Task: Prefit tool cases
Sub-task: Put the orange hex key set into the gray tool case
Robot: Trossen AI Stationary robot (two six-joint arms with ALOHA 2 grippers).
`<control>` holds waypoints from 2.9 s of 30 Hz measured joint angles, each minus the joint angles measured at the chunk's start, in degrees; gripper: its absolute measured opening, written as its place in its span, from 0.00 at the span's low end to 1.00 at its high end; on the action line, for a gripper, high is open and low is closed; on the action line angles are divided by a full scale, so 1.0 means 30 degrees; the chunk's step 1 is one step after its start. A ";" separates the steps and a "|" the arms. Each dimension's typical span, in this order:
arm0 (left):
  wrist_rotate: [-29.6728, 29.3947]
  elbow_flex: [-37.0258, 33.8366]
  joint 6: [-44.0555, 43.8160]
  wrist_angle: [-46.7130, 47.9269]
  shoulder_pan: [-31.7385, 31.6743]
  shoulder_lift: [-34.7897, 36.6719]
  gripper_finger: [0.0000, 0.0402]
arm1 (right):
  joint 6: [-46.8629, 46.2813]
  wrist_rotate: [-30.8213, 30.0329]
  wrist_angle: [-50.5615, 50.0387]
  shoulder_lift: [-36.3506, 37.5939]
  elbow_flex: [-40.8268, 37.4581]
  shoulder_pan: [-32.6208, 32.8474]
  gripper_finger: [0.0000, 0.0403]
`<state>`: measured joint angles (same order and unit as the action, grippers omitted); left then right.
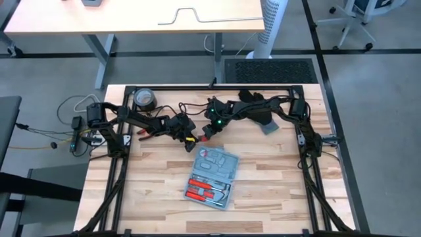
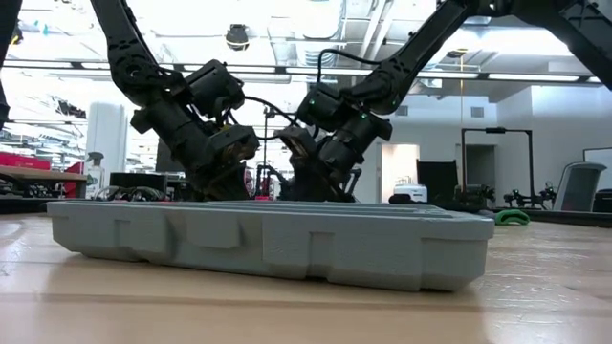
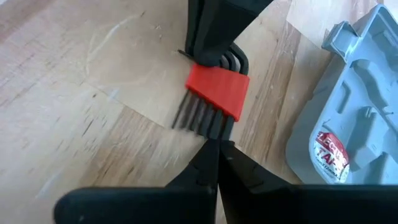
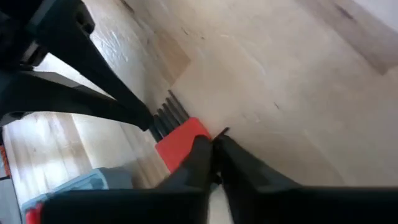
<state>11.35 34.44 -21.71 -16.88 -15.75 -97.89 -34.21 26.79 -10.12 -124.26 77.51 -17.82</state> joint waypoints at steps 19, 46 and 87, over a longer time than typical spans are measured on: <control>0.0927 -0.0040 0.0357 0.0261 -0.0573 0.0404 0.00 | 0.0632 0.0602 0.0292 0.1229 -0.0100 -0.0038 0.01; 0.0710 -0.0061 0.1668 0.4267 -0.0648 0.3459 0.00 | 0.3562 -0.1144 -0.2597 0.4181 -0.0015 0.0404 0.00; -0.2182 -0.0029 0.2523 0.1939 0.2032 0.3563 0.00 | 0.1348 -1.5608 0.1145 0.7247 -0.6971 0.8251 0.00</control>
<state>4.81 34.35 -14.14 -11.06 -9.65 -87.20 -30.17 -20.03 -6.69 -102.52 56.60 6.93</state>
